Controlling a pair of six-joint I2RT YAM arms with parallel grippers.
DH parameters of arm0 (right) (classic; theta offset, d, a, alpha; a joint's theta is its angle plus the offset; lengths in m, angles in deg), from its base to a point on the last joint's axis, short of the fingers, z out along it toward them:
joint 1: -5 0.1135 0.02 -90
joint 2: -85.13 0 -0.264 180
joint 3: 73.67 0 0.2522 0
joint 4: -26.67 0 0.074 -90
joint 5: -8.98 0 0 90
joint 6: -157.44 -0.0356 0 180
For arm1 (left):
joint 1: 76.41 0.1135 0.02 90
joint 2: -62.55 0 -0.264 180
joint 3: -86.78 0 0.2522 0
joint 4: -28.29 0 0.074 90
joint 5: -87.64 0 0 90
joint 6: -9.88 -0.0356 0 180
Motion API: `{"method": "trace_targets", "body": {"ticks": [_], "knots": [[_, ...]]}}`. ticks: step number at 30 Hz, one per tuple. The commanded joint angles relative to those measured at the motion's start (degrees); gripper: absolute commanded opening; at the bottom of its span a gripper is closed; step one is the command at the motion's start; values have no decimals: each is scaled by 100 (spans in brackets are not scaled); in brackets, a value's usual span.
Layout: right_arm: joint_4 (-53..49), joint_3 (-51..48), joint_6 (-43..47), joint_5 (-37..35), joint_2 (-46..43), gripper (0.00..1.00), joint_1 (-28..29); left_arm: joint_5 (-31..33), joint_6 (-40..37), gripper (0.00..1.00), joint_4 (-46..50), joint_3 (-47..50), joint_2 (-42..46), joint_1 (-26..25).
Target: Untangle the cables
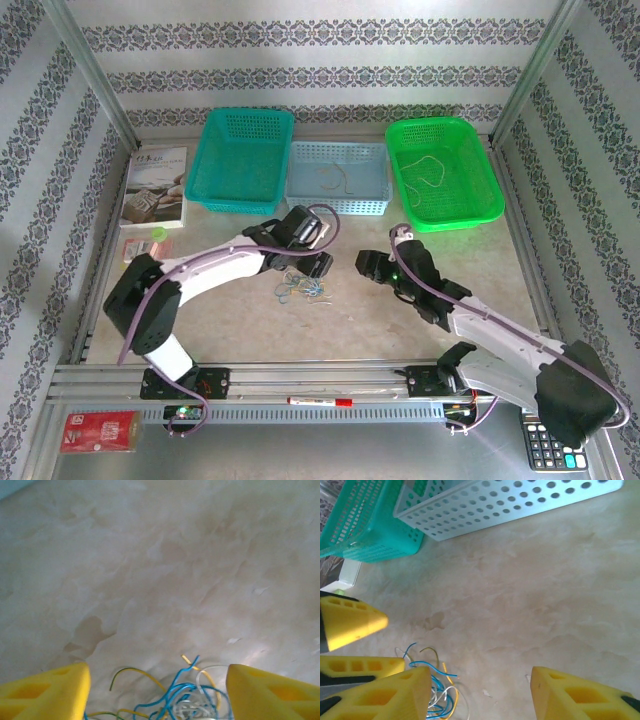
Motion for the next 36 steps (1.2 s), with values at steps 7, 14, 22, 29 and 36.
{"method": "trace_targets", "body": {"ticks": [7, 14, 22, 29, 36], "knots": [[-128, -207, -103, 137, -244, 55, -232, 105, -563, 51, 835, -491, -610, -85], [-117, -200, -107, 197, -244, 55, -249, 17, -538, 41, 704, -577, -866, -85], [-99, -139, -111, 265, -261, 55, -248, -114, -522, 19, 668, -657, -1018, -85], [-66, -95, -131, 324, -245, 55, -249, -185, -381, 0, 625, -580, -621, -85], [174, 52, -31, 461, -19, 57, -82, -245, 84, 0, 246, -269, 461, -76]]}}
